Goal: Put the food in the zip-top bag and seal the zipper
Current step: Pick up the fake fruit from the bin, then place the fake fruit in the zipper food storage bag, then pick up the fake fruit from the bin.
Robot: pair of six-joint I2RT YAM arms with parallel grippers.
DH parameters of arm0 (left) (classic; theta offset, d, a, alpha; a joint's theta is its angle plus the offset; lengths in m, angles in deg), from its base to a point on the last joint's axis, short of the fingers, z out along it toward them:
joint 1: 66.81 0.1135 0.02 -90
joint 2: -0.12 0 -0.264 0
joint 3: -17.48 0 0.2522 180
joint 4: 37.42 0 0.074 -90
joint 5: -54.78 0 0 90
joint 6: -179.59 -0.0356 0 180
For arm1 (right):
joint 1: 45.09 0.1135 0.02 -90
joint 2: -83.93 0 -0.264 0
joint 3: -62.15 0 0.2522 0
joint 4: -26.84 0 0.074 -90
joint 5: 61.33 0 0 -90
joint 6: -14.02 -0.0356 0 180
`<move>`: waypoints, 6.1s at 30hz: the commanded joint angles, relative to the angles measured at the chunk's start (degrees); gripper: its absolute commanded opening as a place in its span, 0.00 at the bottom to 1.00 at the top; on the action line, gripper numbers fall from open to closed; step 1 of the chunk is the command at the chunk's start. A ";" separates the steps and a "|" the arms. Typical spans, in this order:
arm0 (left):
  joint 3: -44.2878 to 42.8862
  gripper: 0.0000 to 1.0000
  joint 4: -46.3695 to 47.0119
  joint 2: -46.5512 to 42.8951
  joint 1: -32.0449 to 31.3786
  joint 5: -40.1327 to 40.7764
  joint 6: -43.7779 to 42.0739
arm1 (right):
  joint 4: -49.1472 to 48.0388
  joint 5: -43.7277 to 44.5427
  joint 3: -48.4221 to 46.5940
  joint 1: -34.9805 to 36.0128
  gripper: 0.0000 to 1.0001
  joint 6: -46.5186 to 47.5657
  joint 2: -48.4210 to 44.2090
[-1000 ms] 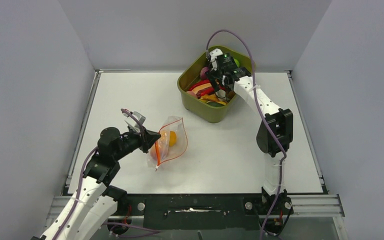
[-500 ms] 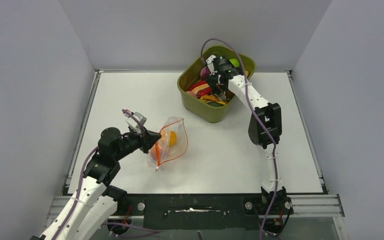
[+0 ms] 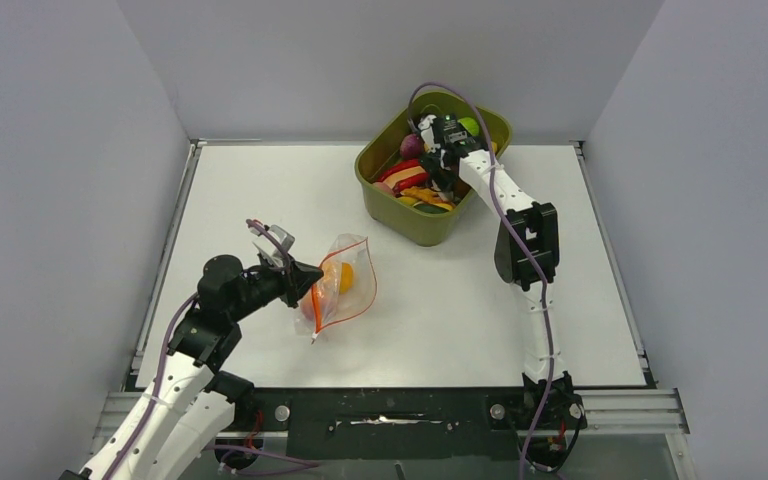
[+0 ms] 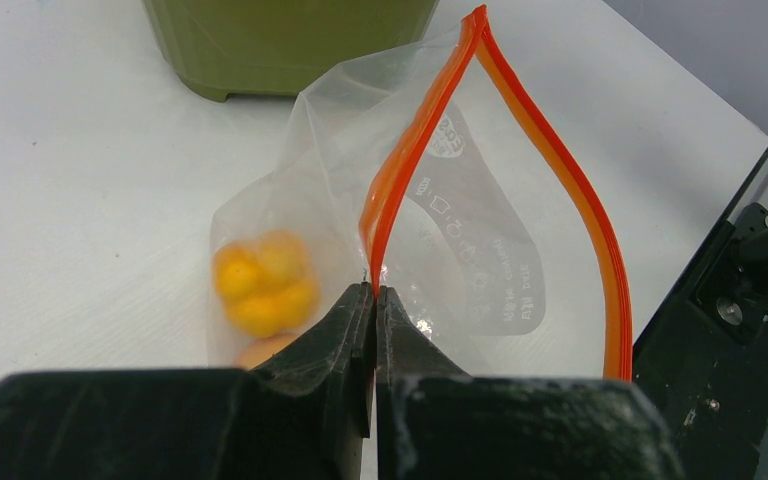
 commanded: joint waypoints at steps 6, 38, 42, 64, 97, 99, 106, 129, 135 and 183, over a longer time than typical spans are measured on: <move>-0.37 0.00 2.95 -0.08 -0.33 0.24 -0.75 | -3.42 -0.73 1.54 -0.48 0.62 1.11 -2.05; -0.48 0.00 2.25 -0.96 -0.41 1.92 -0.96 | -14.05 -11.28 19.92 0.38 0.36 -9.64 -23.82; -0.62 0.00 2.33 -1.06 -0.41 1.92 -0.23 | -13.11 -13.47 22.78 0.45 0.36 -13.31 -28.01; -6.61 0.00 8.05 3.44 -0.46 3.88 11.71 | -21.32 -34.15 47.93 6.82 0.36 -35.21 -59.33; -8.64 0.00 9.61 4.51 -0.46 3.95 14.53 | -20.31 -24.63 49.95 35.15 0.41 -62.32 -59.00; -8.42 0.00 9.59 4.23 -0.48 3.88 14.86 | -19.37 -23.94 49.89 35.64 0.42 -62.48 -58.44; -8.34 0.00 8.60 3.58 -0.55 3.94 14.80 | -15.13 -22.78 49.34 36.52 0.46 -63.05 -56.51; -7.06 0.00 7.67 2.40 -0.50 3.29 13.84 | -14.10 -23.75 45.91 36.74 0.66 -57.02 -57.91; -5.85 0.00 6.75 2.05 -0.50 3.35 11.72 | -14.27 -22.45 45.32 34.87 0.67 -51.41 -59.70; -0.38 0.00 3.04 0.89 -0.50 2.12 -1.76 | -24.76 0.82 0.70 -2.50 1.00 -29.26 -6.85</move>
